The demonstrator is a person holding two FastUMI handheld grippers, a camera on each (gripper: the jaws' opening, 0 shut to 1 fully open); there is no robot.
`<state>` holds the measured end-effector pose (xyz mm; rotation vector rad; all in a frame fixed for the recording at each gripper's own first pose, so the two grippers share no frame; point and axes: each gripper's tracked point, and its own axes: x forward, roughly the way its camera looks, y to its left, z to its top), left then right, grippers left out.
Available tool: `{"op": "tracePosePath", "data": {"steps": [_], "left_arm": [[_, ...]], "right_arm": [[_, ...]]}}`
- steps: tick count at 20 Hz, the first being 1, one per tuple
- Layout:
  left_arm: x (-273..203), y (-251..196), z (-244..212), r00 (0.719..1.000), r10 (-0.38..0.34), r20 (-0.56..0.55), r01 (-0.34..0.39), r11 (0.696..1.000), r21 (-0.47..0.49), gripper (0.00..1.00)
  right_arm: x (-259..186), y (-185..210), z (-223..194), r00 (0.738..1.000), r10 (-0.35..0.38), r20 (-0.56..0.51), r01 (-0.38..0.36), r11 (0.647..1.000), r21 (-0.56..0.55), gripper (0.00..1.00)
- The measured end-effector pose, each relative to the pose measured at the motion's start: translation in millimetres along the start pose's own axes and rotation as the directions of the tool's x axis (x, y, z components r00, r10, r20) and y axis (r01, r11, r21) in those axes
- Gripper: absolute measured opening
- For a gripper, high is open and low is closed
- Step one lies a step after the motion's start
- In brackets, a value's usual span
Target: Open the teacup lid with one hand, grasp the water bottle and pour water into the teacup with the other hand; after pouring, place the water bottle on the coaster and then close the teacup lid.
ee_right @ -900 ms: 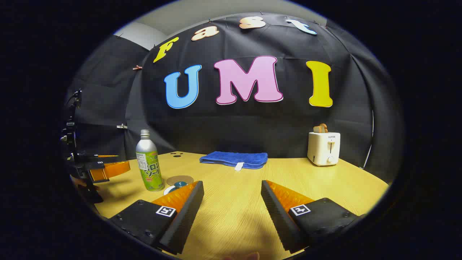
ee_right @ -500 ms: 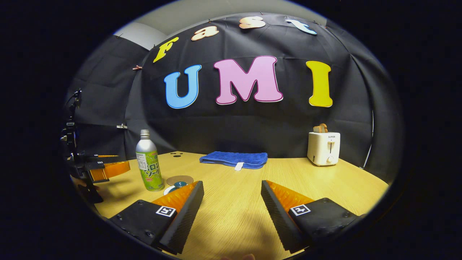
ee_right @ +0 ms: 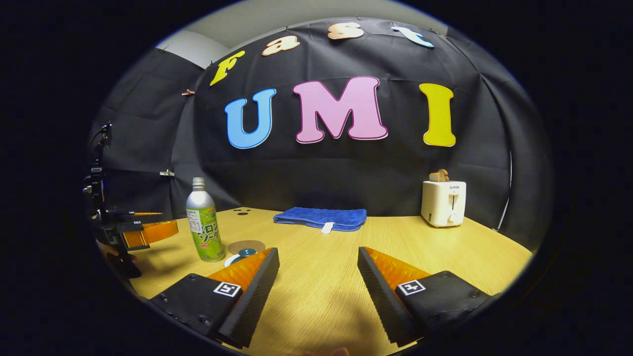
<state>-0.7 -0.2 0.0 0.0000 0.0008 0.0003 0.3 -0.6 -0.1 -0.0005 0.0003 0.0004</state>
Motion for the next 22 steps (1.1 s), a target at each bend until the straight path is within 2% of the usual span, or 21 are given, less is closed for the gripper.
{"op": "tracePosePath", "data": {"steps": [4,10,13,18,21,22], "left_arm": [[-0.1,0.1,0.2,1.0,0.0,0.0,0.0,1.0,0.0,0.95],[-0.2,0.1,0.2,1.0,0.0,0.0,0.0,1.0,0.0,0.95],[0.2,0.1,0.6,1.0,0.001,0.0,-0.001,1.0,0.0,0.95],[-0.1,-0.1,0.3,1.0,0.001,0.0,-0.001,1.0,0.0,0.95],[0.1,-0.2,0.7,1.0,0.001,-0.001,-0.001,1.0,-0.001,0.95],[-0.1,-0.4,0.2,1.0,0.001,-0.001,-0.001,1.0,-0.001,0.95]], "right_arm": [[-0.1,4.2,0.6,1.0,0.015,0.002,-0.015,1.0,0.002,0.99],[15.9,40.4,-2.9,0.991,0.123,-0.06,-0.12,0.992,0.044,0.98],[29.5,57.0,3.1,0.986,0.147,-0.084,-0.148,0.989,0.0,0.98],[48.5,93.2,-14.2,0.96,0.216,-0.179,-0.225,0.974,-0.029,0.84],[57.3,100.2,-22.2,0.952,0.218,-0.214,-0.233,0.971,-0.048,0.71],[59.2,103.6,-24.8,0.949,0.221,-0.224,-0.237,0.97,-0.047,0.7]]}}
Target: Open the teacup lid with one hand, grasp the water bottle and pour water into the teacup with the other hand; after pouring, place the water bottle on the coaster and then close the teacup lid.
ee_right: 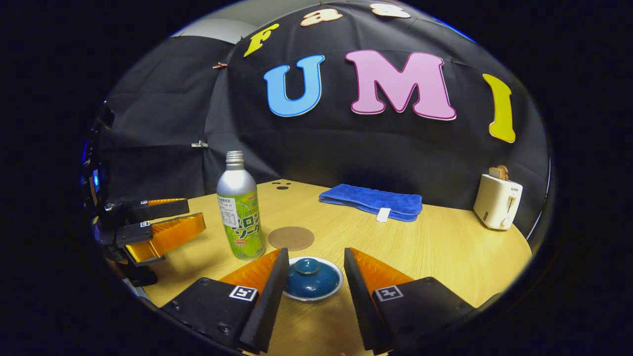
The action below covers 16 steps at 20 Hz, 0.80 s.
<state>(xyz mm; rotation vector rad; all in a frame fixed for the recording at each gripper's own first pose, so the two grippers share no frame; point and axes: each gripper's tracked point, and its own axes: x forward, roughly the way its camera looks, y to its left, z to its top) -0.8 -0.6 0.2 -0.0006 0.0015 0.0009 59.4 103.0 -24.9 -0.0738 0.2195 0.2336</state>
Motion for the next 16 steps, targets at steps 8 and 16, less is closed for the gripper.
{"op": "tracePosePath", "data": {"steps": [8,16], "left_arm": [[0.1,0.0,0.3,1.0,0.0,0.0,0.0,1.0,0.0,0.95],[0.2,0.1,0.1,1.0,0.0,0.0,0.0,1.0,0.0,0.95]], "right_arm": [[14.2,8.2,-11.4,0.998,0.033,-0.057,-0.032,0.999,0.028,0.47],[13.1,9.6,-6.9,0.999,0.044,-0.021,-0.044,0.999,0.023,0.32]]}}
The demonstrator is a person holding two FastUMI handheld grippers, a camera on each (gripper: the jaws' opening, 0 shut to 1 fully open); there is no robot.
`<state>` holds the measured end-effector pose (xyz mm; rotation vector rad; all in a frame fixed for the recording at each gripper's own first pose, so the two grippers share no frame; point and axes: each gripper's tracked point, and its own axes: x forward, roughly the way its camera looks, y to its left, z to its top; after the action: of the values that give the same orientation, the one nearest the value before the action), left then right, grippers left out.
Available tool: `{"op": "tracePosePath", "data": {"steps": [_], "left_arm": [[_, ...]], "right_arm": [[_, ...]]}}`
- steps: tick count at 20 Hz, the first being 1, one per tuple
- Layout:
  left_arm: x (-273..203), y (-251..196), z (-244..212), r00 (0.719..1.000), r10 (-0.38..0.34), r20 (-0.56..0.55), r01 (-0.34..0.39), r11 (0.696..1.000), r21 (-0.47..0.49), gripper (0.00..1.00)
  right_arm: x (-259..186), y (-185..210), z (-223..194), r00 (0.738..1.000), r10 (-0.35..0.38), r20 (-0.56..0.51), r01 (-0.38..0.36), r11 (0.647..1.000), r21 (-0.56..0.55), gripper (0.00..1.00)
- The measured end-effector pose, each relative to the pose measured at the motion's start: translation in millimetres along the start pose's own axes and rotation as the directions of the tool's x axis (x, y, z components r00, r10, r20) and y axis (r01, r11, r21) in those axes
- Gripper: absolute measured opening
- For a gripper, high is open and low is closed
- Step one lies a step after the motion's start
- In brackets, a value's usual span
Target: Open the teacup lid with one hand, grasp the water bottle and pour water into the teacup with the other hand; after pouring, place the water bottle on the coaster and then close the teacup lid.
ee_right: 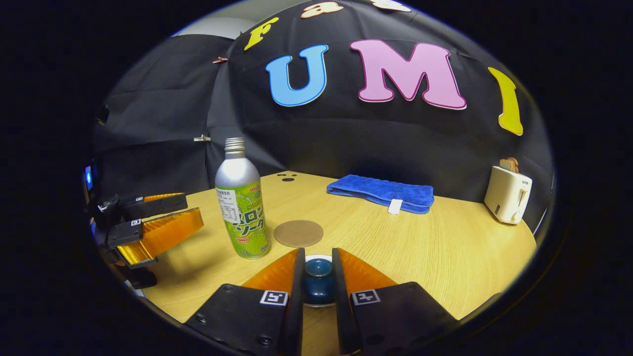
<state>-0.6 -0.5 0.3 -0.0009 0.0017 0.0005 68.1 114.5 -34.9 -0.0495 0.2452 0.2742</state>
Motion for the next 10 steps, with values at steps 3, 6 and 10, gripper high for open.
{"op": "tracePosePath", "data": {"steps": [3,6,10], "left_arm": [[0.0,0.3,0.2,1.0,0.0,0.0,0.0,1.0,0.0,0.95],[0.0,-1.9,0.3,1.0,-0.009,0.001,0.009,1.0,0.0,0.95],[1.6,-5.8,-0.1,1.0,-0.026,0.002,0.026,1.0,0.0,0.95]], "right_arm": [[-5.4,-2.3,14.1,0.998,0.003,0.057,-0.004,1.0,0.016,0.32],[-22.9,-15.7,31.8,0.991,-0.028,0.13,0.027,1.0,0.013,0.32],[-62.0,-50.5,42.2,0.968,-0.118,0.223,0.115,0.993,0.03,0.32]]}}
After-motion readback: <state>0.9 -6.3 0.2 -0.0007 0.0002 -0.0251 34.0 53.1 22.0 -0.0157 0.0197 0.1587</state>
